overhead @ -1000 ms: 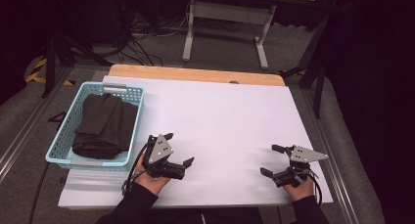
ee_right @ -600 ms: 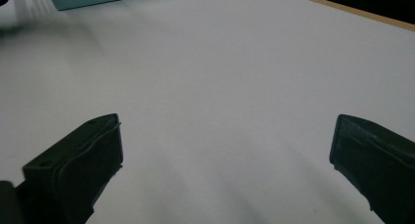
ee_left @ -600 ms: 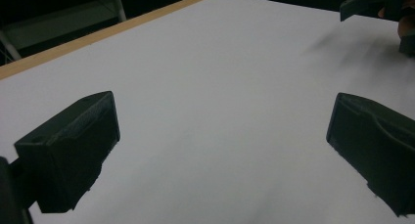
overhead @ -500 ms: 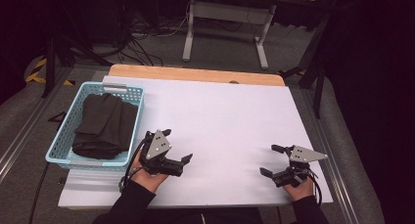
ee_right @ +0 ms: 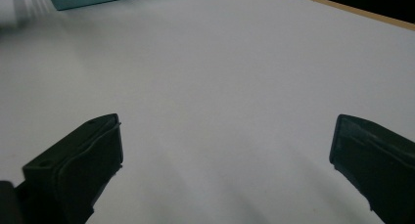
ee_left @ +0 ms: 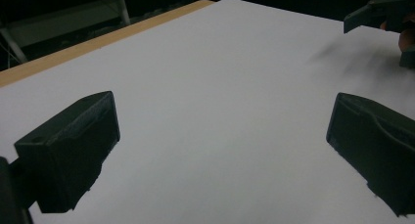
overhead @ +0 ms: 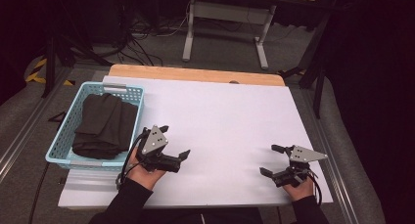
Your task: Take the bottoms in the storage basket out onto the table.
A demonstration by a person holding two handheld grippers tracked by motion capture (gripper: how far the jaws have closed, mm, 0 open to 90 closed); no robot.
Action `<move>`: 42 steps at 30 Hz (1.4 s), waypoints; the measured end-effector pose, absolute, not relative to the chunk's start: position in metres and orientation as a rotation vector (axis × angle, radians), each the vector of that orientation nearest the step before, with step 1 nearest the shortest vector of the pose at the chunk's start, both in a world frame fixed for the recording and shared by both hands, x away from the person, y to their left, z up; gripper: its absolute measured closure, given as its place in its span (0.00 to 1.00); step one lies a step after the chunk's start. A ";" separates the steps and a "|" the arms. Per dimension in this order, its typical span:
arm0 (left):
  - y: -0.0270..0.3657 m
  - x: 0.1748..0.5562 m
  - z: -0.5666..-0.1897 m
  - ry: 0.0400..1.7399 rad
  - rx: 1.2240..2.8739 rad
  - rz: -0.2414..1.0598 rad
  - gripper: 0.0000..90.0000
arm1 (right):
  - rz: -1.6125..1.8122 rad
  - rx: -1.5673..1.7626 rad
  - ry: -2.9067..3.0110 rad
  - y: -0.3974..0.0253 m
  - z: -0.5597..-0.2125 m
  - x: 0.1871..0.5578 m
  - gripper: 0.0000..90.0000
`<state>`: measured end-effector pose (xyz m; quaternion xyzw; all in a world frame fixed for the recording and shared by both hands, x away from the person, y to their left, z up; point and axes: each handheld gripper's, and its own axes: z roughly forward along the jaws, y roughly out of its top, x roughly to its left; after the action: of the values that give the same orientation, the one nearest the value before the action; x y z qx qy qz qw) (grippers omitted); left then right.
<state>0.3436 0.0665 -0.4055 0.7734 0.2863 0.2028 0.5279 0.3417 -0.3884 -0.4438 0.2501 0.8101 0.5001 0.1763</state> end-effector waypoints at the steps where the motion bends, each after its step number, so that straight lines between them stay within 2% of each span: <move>1: 0.067 0.344 -0.405 0.682 1.852 0.483 0.00 | 1.416 0.708 2.293 -0.388 -0.444 0.342 0.00; 15: 0.080 0.355 -0.385 0.704 1.932 0.482 0.00 | 1.415 0.711 2.295 -0.388 -0.444 0.342 0.00; 42: 0.123 0.380 -0.355 0.802 1.954 0.526 0.00 | 1.410 0.712 2.299 -0.388 -0.444 0.342 0.00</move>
<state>0.3799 0.1227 -0.3554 0.7951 0.3265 0.2142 0.4641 0.3419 -0.3877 -0.4443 0.2511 0.8115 0.4976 0.1752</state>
